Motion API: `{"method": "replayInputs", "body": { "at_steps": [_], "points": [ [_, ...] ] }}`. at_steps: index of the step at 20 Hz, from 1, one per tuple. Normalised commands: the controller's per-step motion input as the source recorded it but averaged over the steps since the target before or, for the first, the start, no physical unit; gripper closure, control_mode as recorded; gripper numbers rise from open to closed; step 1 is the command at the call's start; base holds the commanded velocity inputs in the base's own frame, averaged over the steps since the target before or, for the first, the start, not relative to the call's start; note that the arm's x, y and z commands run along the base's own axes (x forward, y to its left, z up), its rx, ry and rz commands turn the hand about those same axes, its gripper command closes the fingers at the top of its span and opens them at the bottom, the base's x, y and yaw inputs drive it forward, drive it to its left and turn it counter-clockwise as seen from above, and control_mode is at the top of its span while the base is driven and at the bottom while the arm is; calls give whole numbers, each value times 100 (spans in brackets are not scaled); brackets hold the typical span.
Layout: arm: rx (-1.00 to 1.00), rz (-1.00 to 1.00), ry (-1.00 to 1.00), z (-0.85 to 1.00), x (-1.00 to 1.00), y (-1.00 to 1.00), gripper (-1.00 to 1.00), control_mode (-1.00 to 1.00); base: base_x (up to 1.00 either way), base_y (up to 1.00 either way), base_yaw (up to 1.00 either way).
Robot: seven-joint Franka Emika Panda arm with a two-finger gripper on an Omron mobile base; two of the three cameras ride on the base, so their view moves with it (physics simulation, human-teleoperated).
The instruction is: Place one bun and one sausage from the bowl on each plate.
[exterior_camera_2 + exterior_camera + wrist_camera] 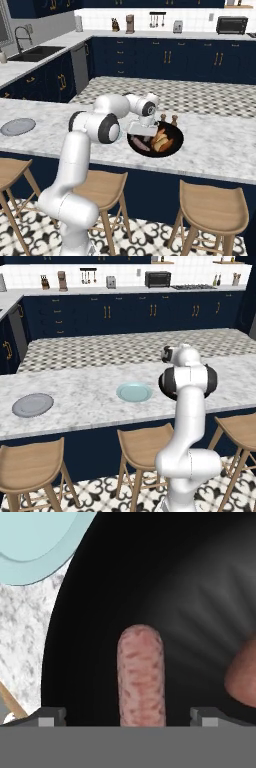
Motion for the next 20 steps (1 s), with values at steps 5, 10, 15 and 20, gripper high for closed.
{"method": "replayInputs", "body": {
  "at_steps": [5,10,15,20],
  "points": [
    [-1,0,-6,-10,-21,4,-100,-100,0,0,0],
    [1,0,3,-65,0,1,-100,-100,0,0,0],
    [2,5,0,-29,53,0,100,-100,0,0,0],
    [7,5,0,-86,20,-1,100,-100,0,0,0]
  ]
}}
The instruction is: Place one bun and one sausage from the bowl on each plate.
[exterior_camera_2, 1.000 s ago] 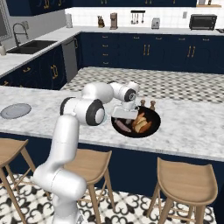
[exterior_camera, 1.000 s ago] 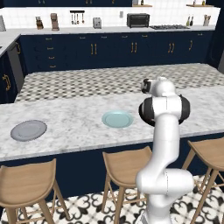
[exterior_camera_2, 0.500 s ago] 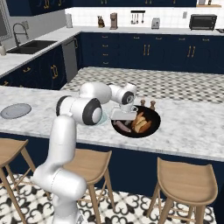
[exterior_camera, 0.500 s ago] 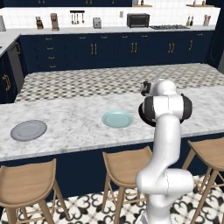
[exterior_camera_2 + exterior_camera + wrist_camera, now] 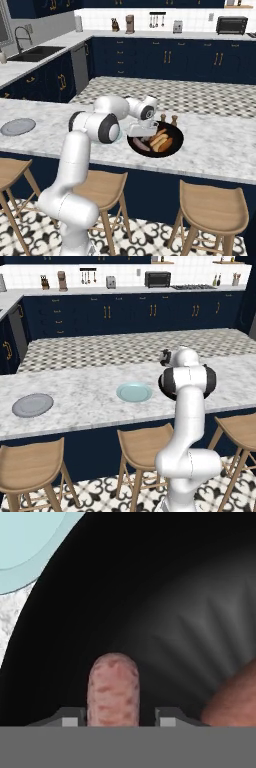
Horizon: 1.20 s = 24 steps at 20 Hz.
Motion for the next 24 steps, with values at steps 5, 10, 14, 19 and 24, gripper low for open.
{"method": "replayInputs", "body": {
  "at_steps": [5,10,14,19,24],
  "points": [
    [1,1,-2,-27,0,1,100,-100,0,0,0],
    [-7,-4,-5,77,-13,30,100,-100,0,0,0],
    [-15,-17,-4,92,-49,83,100,-100,0,0,0],
    [-14,-36,-8,55,-24,100,100,-100,0,0,0],
    [-15,-38,-11,0,20,100,100,-100,0,0,0]
  ]
}}
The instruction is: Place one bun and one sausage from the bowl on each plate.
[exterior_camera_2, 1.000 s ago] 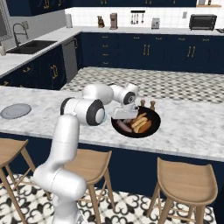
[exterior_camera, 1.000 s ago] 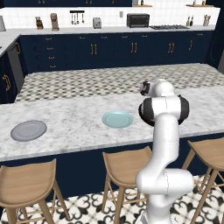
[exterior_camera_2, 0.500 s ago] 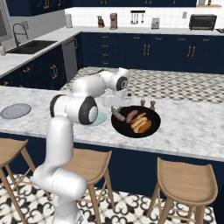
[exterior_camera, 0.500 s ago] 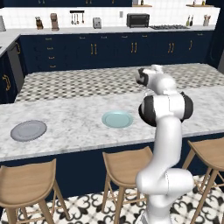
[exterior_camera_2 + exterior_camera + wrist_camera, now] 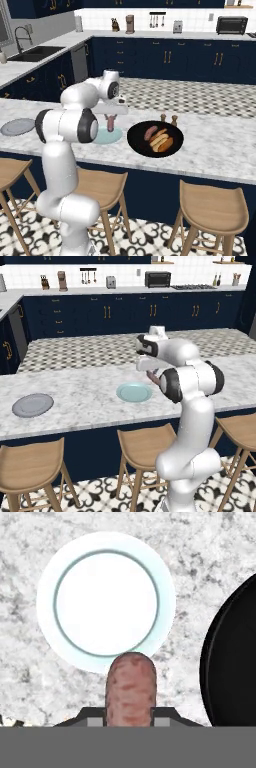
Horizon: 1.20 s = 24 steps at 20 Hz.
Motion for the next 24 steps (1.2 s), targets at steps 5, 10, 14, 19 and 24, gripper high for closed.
{"method": "replayInputs", "body": {
  "at_steps": [5,10,14,19,24],
  "points": [
    [-15,-34,-3,-15,65,100,100,-100,0,0,0],
    [-10,-15,0,-51,73,52,100,-100,0,0,0],
    [-5,0,0,-49,70,8,100,-100,0,0,0],
    [0,0,0,-46,57,18,100,-100,0,0,0],
    [0,0,1,-33,35,0,100,-100,0,0,0]
  ]
}}
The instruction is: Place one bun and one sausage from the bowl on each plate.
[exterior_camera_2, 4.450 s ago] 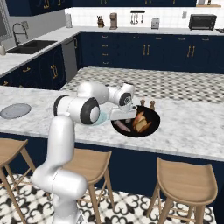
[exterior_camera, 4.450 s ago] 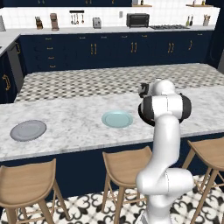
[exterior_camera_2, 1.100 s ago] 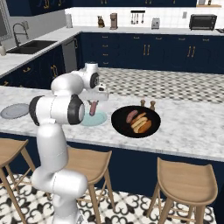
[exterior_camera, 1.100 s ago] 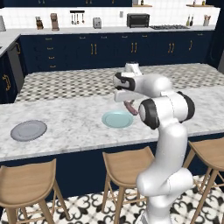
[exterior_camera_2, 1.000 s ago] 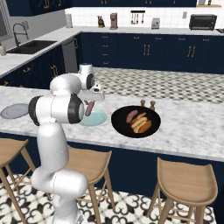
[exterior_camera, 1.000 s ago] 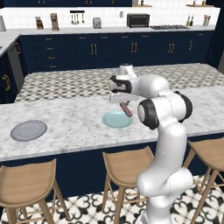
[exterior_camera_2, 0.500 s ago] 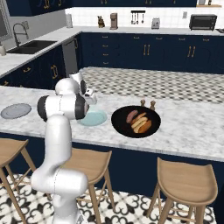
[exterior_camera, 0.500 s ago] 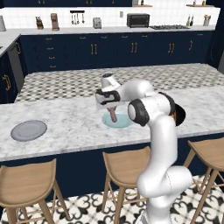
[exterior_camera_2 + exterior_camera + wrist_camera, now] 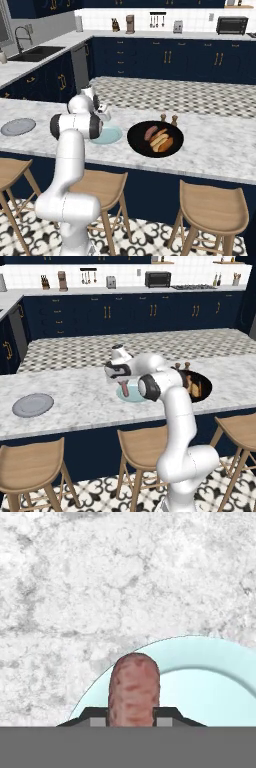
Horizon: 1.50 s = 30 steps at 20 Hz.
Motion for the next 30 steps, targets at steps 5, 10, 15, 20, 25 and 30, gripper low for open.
{"method": "replayInputs", "body": {
  "at_steps": [5,10,15,20,25,30],
  "points": [
    [0,0,3,-20,29,0,100,-100,0,0,0],
    [1,0,1,-21,-31,-11,-100,-100,0,0,0],
    [3,-3,-24,-1,-97,-16,-100,-100,0,0,0],
    [0,-3,-14,0,-74,0,-100,-100,0,0,0],
    [5,0,0,46,-23,-35,-100,-100,0,0,0],
    [19,0,3,83,-61,-85,-100,-100,0,0,0]
  ]
}}
